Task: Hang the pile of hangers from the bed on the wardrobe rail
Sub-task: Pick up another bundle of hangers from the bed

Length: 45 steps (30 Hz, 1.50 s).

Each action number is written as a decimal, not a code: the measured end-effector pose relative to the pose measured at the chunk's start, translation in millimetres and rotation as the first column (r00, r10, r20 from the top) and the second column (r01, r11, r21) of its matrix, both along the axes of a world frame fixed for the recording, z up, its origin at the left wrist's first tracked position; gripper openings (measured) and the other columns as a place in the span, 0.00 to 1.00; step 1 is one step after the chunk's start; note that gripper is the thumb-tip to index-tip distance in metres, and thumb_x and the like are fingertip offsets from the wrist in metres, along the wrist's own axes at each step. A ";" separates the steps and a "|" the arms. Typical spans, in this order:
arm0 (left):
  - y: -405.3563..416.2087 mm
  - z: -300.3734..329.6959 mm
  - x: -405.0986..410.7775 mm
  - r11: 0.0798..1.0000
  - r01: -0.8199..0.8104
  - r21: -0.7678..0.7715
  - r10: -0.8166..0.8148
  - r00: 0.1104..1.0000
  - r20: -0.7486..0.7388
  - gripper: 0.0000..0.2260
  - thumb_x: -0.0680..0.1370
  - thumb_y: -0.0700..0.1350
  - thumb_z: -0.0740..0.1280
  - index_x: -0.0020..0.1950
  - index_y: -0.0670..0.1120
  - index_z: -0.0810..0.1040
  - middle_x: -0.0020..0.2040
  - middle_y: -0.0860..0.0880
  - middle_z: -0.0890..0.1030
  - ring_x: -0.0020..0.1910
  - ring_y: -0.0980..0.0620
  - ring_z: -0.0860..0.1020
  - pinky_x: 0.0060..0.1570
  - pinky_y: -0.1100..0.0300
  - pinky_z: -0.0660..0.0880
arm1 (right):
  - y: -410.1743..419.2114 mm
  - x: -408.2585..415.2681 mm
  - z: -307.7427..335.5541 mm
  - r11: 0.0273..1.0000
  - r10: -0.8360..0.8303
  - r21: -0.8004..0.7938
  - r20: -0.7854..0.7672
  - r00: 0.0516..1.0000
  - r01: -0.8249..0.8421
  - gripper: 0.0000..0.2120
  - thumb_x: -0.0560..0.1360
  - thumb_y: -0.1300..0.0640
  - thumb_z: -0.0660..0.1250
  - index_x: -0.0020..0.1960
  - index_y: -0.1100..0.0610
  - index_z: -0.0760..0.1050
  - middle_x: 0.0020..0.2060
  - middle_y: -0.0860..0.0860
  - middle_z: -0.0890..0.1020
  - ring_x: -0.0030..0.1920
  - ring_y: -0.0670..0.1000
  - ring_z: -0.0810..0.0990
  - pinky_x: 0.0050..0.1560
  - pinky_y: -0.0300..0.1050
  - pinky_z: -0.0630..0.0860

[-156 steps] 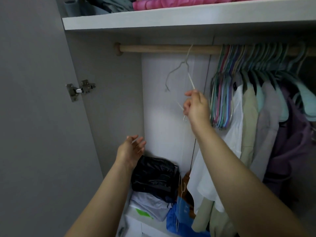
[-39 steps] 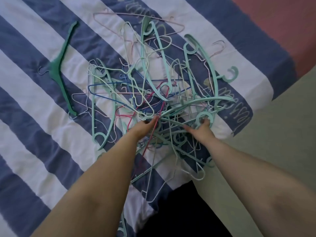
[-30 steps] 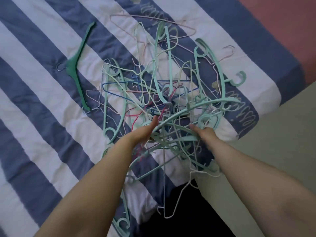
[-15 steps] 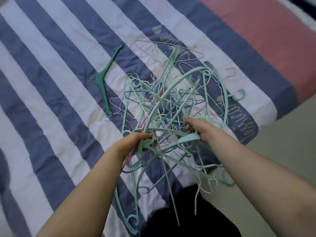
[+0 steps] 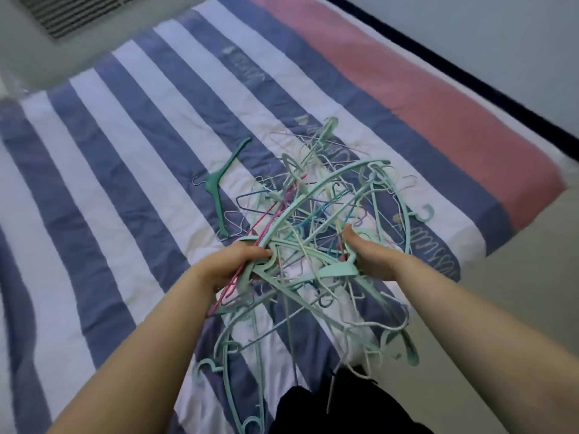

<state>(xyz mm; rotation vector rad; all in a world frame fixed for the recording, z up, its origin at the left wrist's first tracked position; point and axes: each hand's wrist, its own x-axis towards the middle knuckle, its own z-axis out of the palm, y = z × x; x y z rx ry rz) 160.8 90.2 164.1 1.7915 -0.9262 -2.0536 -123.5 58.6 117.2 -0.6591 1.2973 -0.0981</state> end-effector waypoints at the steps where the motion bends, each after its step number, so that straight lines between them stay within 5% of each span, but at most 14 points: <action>1: 1.2 7.8 5.1 0.999 0.009 -0.031 -0.009 1.000 0.016 0.17 0.73 0.45 0.71 0.53 0.32 0.78 0.43 0.39 0.80 0.37 0.46 0.78 0.36 0.59 0.77 | 3.8 3.0 8.5 0.999 0.027 -0.020 0.017 1.000 -0.026 0.33 0.72 0.26 0.48 0.60 0.51 0.68 0.41 0.53 0.73 0.41 0.52 0.71 0.44 0.45 0.69; 3: 2.3 21.9 21.6 0.995 -0.002 -0.099 0.008 0.998 0.061 0.07 0.77 0.41 0.68 0.48 0.36 0.79 0.36 0.44 0.80 0.31 0.53 0.76 0.31 0.64 0.73 | 9.9 7.8 19.5 0.978 0.161 -0.127 -0.030 0.986 -0.164 0.32 0.69 0.25 0.52 0.57 0.50 0.71 0.40 0.54 0.74 0.41 0.52 0.70 0.43 0.46 0.67; 5: 2.8 32.1 44.1 0.987 -0.081 -0.140 0.090 0.994 0.062 0.05 0.78 0.41 0.67 0.47 0.40 0.79 0.36 0.45 0.78 0.29 0.54 0.75 0.30 0.64 0.72 | 16.1 11.4 33.8 0.927 0.207 -0.299 -0.099 0.973 -0.228 0.22 0.76 0.36 0.60 0.58 0.52 0.71 0.42 0.55 0.76 0.43 0.50 0.73 0.44 0.47 0.68; 8: 10.4 44.6 72.1 0.949 -0.282 -0.143 0.281 0.959 -0.029 0.05 0.78 0.39 0.65 0.48 0.38 0.79 0.37 0.44 0.82 0.31 0.51 0.80 0.35 0.62 0.80 | 19.8 9.4 54.3 0.911 0.081 -0.406 0.000 0.997 -0.074 0.10 0.78 0.57 0.65 0.59 0.52 0.73 0.37 0.51 0.81 0.33 0.46 0.77 0.35 0.39 0.71; 11: 19.0 57.2 77.6 0.913 -0.388 -0.128 0.375 0.920 -0.112 0.08 0.79 0.37 0.61 0.46 0.36 0.78 0.33 0.44 0.83 0.29 0.51 0.82 0.34 0.61 0.81 | 17.6 13.1 59.4 0.910 0.000 -0.414 -0.051 0.999 -0.022 0.07 0.78 0.57 0.65 0.52 0.59 0.77 0.30 0.51 0.77 0.26 0.48 0.70 0.27 0.38 0.65; 14: 20.0 72.3 73.4 0.911 -0.391 -0.135 0.373 0.917 -0.138 0.06 0.78 0.36 0.61 0.44 0.37 0.77 0.30 0.44 0.82 0.27 0.51 0.81 0.31 0.60 0.80 | 19.2 25.0 59.3 0.934 -0.136 -0.346 -0.099 0.986 0.095 0.11 0.80 0.57 0.62 0.46 0.63 0.77 0.30 0.56 0.74 0.28 0.53 0.71 0.31 0.45 0.68; 18: 18.8 85.4 84.4 0.926 -0.334 -0.178 0.325 0.943 -0.077 0.04 0.77 0.34 0.63 0.50 0.37 0.77 0.34 0.44 0.83 0.29 0.50 0.82 0.31 0.61 0.81 | 32.3 39.3 70.8 0.973 -0.188 -0.124 0.077 0.979 0.197 0.10 0.79 0.56 0.63 0.40 0.57 0.74 0.24 0.52 0.75 0.25 0.49 0.73 0.31 0.42 0.69; 23: 25.7 81.9 98.9 0.962 -0.227 -0.150 0.234 0.972 0.029 0.07 0.77 0.38 0.68 0.54 0.39 0.79 0.35 0.44 0.82 0.26 0.52 0.78 0.23 0.62 0.76 | 37.6 68.8 91.7 0.943 -0.239 -0.207 0.124 0.963 0.261 0.12 0.81 0.59 0.59 0.38 0.59 0.68 0.18 0.51 0.71 0.16 0.48 0.70 0.18 0.33 0.65; 28: 45.9 29.6 75.5 0.858 -0.478 -0.190 0.497 0.865 0.070 0.10 0.75 0.44 0.72 0.52 0.41 0.78 0.37 0.44 0.79 0.31 0.49 0.77 0.30 0.60 0.76 | 35.0 86.6 112.7 0.870 -0.384 -0.120 0.443 0.810 0.478 0.10 0.81 0.63 0.56 0.41 0.56 0.63 0.22 0.49 0.67 0.18 0.44 0.61 0.24 0.36 0.61; 32: 58.2 -2.1 40.9 0.844 -0.534 -0.054 0.536 0.843 0.039 0.11 0.73 0.45 0.73 0.51 0.41 0.79 0.33 0.45 0.77 0.29 0.51 0.73 0.32 0.61 0.72 | 49.7 112.1 138.3 0.872 -0.392 -0.010 0.582 0.712 0.489 0.09 0.82 0.59 0.57 0.43 0.53 0.62 0.25 0.49 0.67 0.20 0.45 0.63 0.22 0.36 0.67; 34: 63.0 -6.1 20.6 0.816 -0.578 0.007 0.578 0.816 -0.009 0.10 0.75 0.44 0.71 0.52 0.39 0.79 0.36 0.43 0.77 0.31 0.48 0.75 0.34 0.58 0.76 | 52.7 128.4 139.5 0.886 -0.327 -0.123 0.517 0.791 0.448 0.10 0.82 0.57 0.57 0.43 0.52 0.61 0.26 0.50 0.65 0.21 0.45 0.63 0.22 0.35 0.65; 38: 58.8 4.9 10.2 0.790 -0.613 0.017 0.613 0.789 -0.049 0.09 0.80 0.41 0.65 0.40 0.42 0.77 0.28 0.45 0.77 0.26 0.48 0.77 0.29 0.56 0.77 | 46.4 122.6 124.1 0.848 -0.202 -0.470 0.142 0.969 0.246 0.06 0.81 0.59 0.60 0.46 0.56 0.65 0.29 0.53 0.68 0.24 0.48 0.65 0.24 0.38 0.64; 41: 52.2 18.8 11.5 0.812 -0.583 0.040 0.582 0.802 -0.135 0.11 0.80 0.39 0.61 0.39 0.43 0.76 0.25 0.48 0.77 0.23 0.51 0.76 0.23 0.60 0.76 | 44.8 114.3 109.5 0.871 -0.120 -0.477 0.030 0.992 0.120 0.03 0.79 0.62 0.63 0.50 0.58 0.70 0.36 0.56 0.75 0.31 0.51 0.72 0.29 0.42 0.75; 45: 45.4 40.1 -12.1 0.769 -0.639 0.002 0.610 0.732 -0.303 0.15 0.82 0.50 0.59 0.45 0.41 0.79 0.29 0.46 0.80 0.26 0.49 0.79 0.27 0.59 0.77 | 53.9 133.3 102.6 0.903 -0.105 -0.401 0.135 0.985 0.152 0.08 0.79 0.59 0.64 0.56 0.58 0.68 0.41 0.58 0.75 0.34 0.53 0.75 0.37 0.48 0.76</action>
